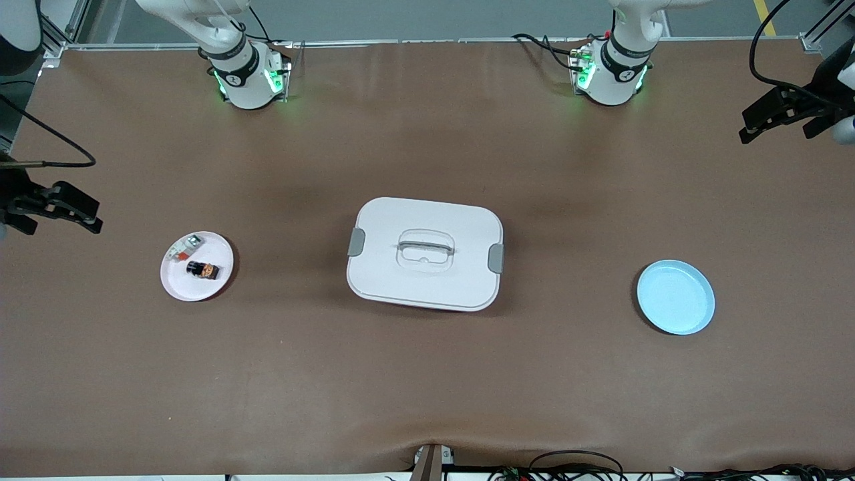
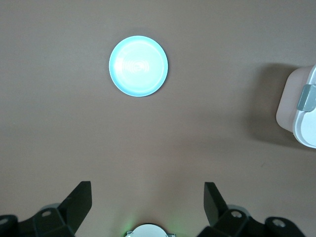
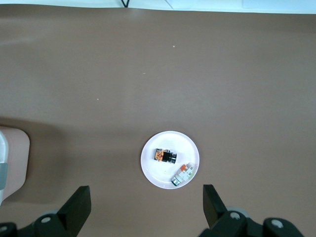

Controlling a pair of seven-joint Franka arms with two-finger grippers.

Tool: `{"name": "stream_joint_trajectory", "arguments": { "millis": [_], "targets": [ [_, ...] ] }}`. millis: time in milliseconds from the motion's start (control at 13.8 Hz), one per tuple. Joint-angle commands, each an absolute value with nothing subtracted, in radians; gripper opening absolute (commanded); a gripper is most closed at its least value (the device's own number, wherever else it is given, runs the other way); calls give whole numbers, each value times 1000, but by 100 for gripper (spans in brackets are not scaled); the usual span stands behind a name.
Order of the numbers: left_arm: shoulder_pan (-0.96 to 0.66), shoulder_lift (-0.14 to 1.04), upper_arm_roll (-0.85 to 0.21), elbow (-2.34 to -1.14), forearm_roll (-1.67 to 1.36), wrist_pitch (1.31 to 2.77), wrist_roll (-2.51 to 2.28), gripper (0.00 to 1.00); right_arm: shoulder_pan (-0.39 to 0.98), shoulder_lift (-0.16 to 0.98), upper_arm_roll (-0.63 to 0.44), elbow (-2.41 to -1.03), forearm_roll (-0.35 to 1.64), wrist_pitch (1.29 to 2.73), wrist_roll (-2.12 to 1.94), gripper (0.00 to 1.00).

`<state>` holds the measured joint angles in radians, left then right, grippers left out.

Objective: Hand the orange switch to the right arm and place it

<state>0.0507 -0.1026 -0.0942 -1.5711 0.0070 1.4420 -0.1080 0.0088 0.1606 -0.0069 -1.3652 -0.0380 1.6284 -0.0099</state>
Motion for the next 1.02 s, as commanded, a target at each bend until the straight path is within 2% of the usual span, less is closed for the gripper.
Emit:
{"name": "stream_joint_trajectory", "arguments": {
  "millis": [0,290,943],
  "targets": [
    [55,-124,-92,-1582,-9,1430,-86,100,-3,140,-11,-1376,-17,1629,-12,100],
    [55,-126,-92,-1582,-9,1430,-86,100,-2,132,-11,-1373,-15,1574,-12,100],
    [52,-110,-89,-1568,3,1433,-89,100,-2,132,-6,-1342,-18,1559,-104,100]
  ]
}}
